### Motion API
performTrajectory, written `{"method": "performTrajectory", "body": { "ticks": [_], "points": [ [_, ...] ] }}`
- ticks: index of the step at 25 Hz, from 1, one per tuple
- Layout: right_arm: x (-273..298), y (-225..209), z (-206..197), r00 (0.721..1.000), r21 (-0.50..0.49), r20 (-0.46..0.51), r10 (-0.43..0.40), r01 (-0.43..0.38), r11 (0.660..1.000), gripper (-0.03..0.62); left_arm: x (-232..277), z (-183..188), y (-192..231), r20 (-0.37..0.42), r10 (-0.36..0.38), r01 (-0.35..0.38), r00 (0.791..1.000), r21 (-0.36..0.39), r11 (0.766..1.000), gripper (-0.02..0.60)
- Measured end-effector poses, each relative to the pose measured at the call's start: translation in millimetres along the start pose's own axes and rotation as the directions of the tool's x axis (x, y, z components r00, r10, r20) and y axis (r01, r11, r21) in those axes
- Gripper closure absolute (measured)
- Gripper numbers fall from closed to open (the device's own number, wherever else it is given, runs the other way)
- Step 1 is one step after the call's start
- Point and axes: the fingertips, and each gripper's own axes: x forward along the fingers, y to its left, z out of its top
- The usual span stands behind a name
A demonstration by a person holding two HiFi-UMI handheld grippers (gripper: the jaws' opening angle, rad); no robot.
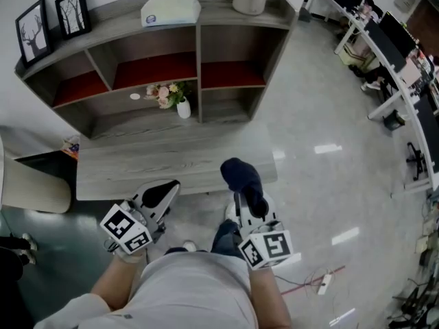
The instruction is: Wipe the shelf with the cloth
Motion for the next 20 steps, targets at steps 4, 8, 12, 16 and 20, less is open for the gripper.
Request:
{"method": "performTrajectory", "body": {
  "ticks": [4,8,12,16,20],
  "points": [
    [38.5,-40.2,11.2,0.998,0.023,-0.019,0.053,-0.053,0.998,0.539,42.4,9.7,17.2,0.009,0.054,-0.054,0.998,-0.005,0.999,0.566],
    [73.0,-75.0,21.6,0.995,0.04,-0.037,0.095,-0.093,0.995,0.539,79.9,23.3,32.2,0.014,0.104,-0.104,0.994,0.004,0.995,0.566],
    [101.0,-107.3,26.7,0.99,0.057,-0.063,0.129,-0.126,0.99,0.539,110.7,29.6,45.1,0.011,0.171,-0.171,0.985,0.002,0.985,0.566],
    [129.7,-137.3,31.2,0.983,0.053,-0.086,0.165,-0.161,0.986,0.539,139.0,33.5,57.1,0.015,0.24,-0.24,0.971,-0.002,0.971,0.566],
    [160.9,-154.2,37.3,0.972,0.043,-0.107,0.208,-0.204,0.978,0.539,159.5,36.4,64.6,0.026,0.297,-0.297,0.955,-0.015,0.955,0.566]
  ]
}}
